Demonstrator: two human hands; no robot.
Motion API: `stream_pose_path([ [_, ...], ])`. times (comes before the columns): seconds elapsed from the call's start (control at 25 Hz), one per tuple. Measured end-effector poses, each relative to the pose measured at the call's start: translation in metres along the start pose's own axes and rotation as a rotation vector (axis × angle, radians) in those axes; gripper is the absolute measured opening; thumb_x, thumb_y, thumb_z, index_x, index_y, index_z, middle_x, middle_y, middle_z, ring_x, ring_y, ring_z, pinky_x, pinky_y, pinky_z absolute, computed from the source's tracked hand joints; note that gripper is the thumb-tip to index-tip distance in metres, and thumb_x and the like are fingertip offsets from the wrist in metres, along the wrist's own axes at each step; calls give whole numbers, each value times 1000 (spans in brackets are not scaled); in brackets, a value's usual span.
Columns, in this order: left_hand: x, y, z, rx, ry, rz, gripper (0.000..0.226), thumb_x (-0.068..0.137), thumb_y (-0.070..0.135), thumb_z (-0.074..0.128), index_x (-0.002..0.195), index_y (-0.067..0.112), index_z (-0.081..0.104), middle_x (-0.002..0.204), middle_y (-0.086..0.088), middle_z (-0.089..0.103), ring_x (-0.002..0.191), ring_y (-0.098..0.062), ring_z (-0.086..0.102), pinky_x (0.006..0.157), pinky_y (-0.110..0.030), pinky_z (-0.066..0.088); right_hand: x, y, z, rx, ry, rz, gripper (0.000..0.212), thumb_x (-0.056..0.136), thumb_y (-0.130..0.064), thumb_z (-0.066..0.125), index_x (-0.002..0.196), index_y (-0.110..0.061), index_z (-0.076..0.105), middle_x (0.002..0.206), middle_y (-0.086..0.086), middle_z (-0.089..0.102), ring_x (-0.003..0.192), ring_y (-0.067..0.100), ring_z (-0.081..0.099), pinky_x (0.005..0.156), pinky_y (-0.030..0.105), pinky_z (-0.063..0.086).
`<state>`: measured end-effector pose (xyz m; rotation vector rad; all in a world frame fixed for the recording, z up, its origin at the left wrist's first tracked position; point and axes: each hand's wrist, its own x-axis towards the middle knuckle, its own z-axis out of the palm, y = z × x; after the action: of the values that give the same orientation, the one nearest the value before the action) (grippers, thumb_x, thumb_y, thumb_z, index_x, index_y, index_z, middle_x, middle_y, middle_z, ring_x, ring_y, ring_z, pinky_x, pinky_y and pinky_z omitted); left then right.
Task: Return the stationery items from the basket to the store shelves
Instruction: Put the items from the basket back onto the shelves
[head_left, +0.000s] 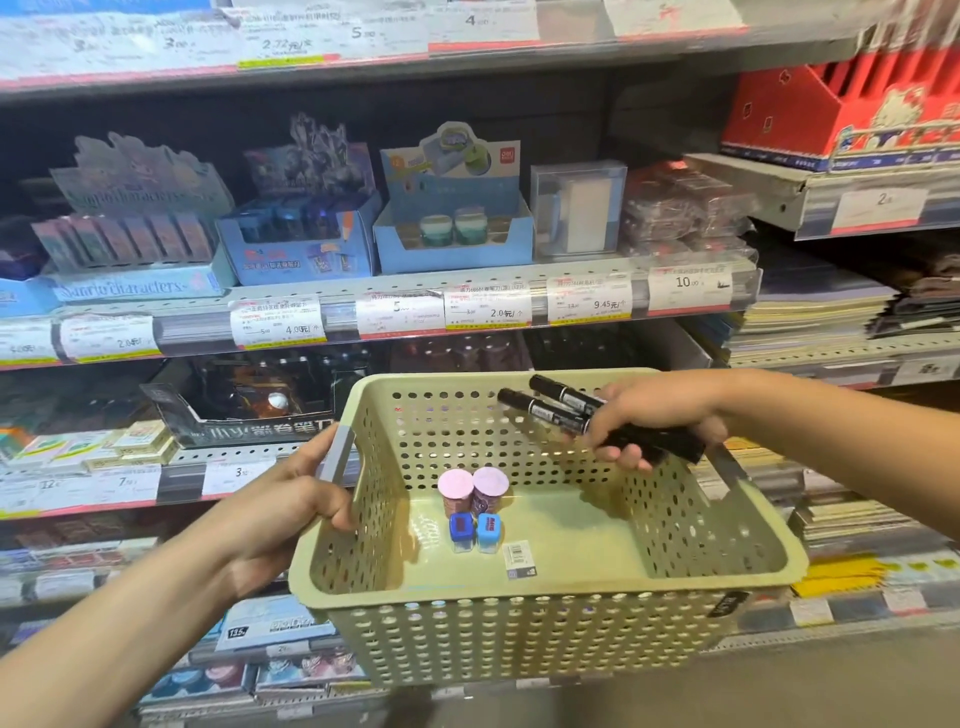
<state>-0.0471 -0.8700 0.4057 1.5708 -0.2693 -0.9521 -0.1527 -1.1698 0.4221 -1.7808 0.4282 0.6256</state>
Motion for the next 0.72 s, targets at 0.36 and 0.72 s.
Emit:
stream_pose_path([
  [0.36,-6,-6,10,-30,17,-7,83,44,-12,43,102,43,64,74,-24,66,40,-29,57,38,-31,49,-23,8,-62,335,-116,45,9,89,-11,48,83,-5,47,64,3,50,40,6,46,37,14,42],
  [0.72,-14,-6,18,-30,59,13,80,52,-19,44,108,36,63,72,-23,66,40,-26,57,35,-26,46,4,17,-91,486,255,19,9,90,-14,46,83,-9,46,49,0,52,36,7,48,35,13,41],
])
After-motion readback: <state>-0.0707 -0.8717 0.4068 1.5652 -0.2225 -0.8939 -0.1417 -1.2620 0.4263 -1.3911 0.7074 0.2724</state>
